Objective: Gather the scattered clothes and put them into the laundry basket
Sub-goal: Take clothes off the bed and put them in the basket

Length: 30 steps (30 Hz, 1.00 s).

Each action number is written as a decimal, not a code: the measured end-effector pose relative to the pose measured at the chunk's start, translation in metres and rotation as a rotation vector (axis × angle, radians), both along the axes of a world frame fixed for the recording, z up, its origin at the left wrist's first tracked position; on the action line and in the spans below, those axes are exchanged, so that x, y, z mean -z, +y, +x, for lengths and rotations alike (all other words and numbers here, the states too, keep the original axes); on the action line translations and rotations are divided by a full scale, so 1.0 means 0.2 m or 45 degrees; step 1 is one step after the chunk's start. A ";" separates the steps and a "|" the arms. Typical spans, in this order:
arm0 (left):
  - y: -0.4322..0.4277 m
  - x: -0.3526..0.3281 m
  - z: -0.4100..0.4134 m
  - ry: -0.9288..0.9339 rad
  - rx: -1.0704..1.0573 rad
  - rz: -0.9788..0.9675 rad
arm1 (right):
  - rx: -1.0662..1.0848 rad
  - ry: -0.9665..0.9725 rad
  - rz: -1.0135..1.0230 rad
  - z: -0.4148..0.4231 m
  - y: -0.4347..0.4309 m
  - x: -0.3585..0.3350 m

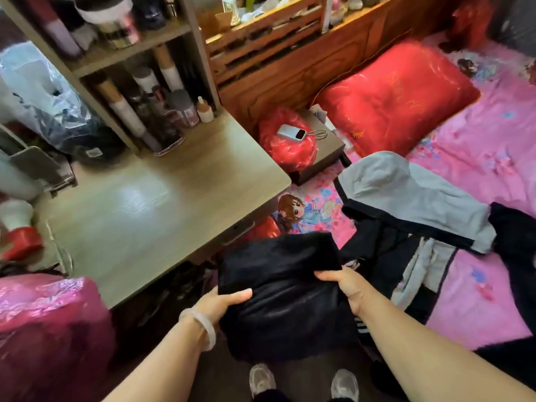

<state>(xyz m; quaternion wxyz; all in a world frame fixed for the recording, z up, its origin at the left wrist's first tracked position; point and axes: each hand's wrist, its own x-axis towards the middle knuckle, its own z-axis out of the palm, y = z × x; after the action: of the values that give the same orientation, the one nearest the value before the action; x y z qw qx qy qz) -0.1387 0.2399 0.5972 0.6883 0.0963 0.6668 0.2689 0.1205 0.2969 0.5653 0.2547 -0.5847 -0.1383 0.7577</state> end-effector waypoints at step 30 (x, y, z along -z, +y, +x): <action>0.40 1.08 -0.10 0.417 0.062 -0.115 | -0.221 -0.773 0.067 -0.16 0.27 1.11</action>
<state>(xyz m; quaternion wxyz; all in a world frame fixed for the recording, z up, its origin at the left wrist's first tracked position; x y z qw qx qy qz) -0.1593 0.3208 0.3808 0.5805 0.1238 0.7789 0.2027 0.0891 0.3504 0.3426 0.1512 -0.7635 -0.2769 0.5635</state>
